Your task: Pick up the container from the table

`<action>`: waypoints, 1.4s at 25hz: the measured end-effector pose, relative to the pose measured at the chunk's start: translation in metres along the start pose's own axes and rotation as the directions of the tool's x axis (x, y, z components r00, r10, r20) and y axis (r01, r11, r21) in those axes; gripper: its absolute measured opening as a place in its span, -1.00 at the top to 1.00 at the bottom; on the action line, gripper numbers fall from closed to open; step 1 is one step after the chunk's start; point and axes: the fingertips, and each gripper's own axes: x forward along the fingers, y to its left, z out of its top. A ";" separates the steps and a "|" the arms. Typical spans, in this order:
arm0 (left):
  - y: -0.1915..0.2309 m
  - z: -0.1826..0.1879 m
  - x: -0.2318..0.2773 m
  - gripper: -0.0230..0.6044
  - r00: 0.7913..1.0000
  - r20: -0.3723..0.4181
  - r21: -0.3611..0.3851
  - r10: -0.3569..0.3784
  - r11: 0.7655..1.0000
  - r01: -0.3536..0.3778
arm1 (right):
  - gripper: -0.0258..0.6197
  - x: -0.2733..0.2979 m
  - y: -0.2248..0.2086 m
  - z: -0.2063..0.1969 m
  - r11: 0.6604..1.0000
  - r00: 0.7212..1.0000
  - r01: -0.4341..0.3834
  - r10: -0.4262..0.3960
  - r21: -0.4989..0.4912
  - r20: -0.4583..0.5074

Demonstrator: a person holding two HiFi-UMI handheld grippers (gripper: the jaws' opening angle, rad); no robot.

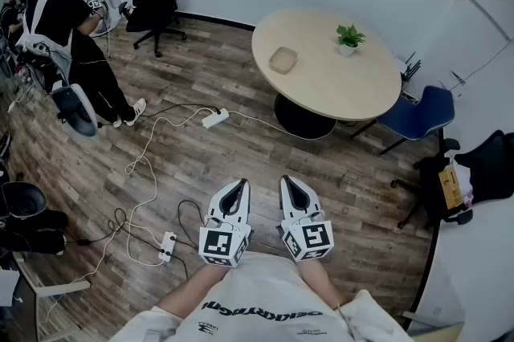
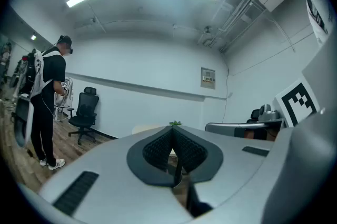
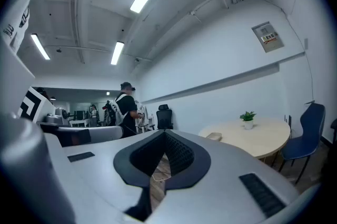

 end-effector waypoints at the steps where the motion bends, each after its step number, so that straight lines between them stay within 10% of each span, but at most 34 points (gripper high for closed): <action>1: 0.004 0.000 0.002 0.88 1.000 -0.001 0.000 -0.001 1.000 0.001 | 0.82 0.004 0.000 0.000 1.000 1.000 0.002 -0.002 0.000 0.000; 23: 0.100 -0.022 0.050 0.88 0.997 -0.027 -0.165 -0.073 0.984 0.068 | 0.82 0.097 0.024 -0.009 0.999 0.999 0.044 -0.044 -0.028 -0.016; 35: 0.180 -0.021 0.171 0.88 0.992 -0.076 -0.125 -0.102 0.988 0.092 | 0.82 0.225 -0.038 -0.006 0.991 0.992 0.127 -0.126 0.031 -0.022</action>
